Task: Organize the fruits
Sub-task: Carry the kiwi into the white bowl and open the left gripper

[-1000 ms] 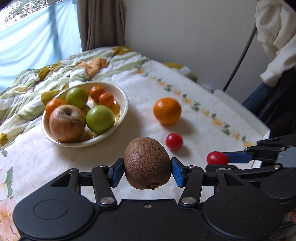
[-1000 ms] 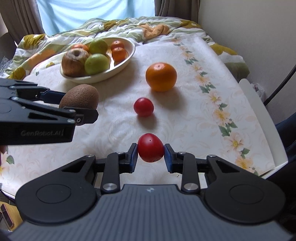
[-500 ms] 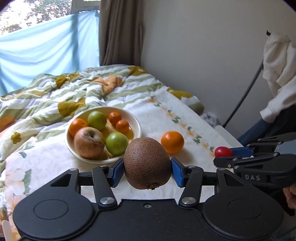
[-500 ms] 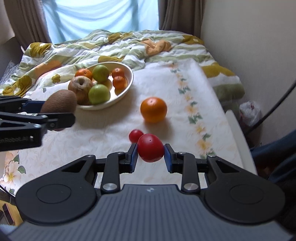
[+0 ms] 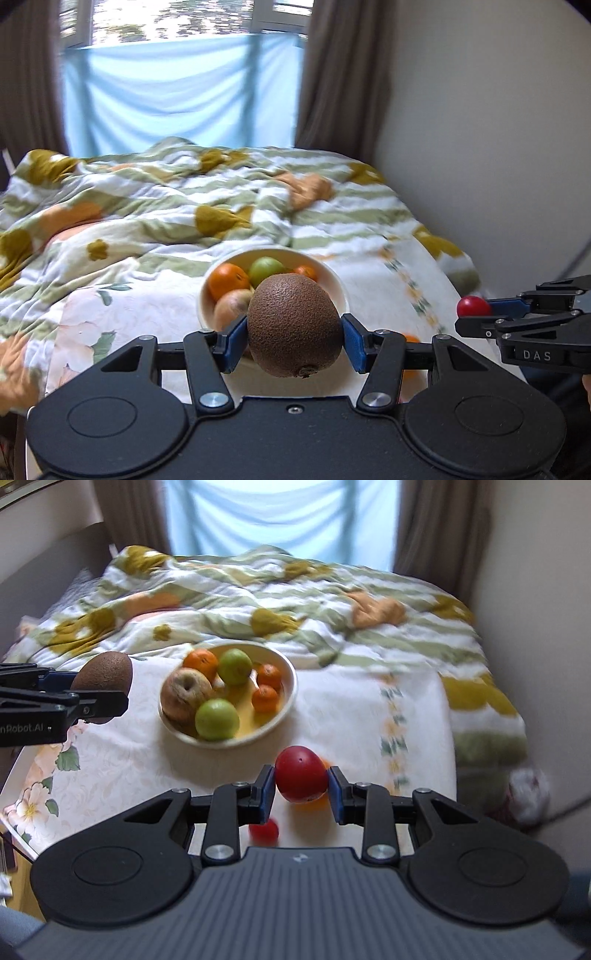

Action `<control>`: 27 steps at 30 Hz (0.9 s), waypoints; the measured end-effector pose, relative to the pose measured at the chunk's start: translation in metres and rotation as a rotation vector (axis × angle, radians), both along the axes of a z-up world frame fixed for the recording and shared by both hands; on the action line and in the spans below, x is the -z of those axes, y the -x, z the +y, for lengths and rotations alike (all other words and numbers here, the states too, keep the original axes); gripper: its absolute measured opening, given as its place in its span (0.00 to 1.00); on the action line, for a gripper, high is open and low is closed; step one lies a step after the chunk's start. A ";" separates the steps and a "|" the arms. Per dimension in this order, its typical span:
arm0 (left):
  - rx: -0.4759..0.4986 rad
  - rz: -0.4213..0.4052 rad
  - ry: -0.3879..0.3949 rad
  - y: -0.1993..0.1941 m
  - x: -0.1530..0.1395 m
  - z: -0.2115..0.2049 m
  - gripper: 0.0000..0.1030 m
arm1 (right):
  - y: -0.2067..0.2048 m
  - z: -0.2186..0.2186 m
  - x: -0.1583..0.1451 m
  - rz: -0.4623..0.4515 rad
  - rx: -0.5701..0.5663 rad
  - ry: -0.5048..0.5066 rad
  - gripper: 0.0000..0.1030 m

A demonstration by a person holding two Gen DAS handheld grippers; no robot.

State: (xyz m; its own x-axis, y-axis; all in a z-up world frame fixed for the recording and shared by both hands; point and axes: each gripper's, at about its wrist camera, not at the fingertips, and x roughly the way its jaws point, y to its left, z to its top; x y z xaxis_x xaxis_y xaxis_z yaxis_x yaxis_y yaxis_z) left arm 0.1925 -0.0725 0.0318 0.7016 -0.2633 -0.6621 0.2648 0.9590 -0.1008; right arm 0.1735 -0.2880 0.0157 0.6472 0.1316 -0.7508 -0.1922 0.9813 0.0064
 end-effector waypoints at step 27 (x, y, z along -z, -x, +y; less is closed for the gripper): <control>-0.260 0.069 -0.099 -0.127 0.079 -0.080 0.57 | -0.194 -0.044 0.046 0.058 -0.311 -0.087 0.44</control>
State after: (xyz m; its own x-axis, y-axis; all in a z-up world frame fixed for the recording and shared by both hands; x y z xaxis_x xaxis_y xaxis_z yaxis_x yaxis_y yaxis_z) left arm 0.3198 -0.1528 -0.0470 0.6898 -0.0122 -0.7239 0.0049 0.9999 -0.0123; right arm 0.3670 -0.3321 -0.0304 0.5220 0.3816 -0.7628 -0.4795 0.8709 0.1075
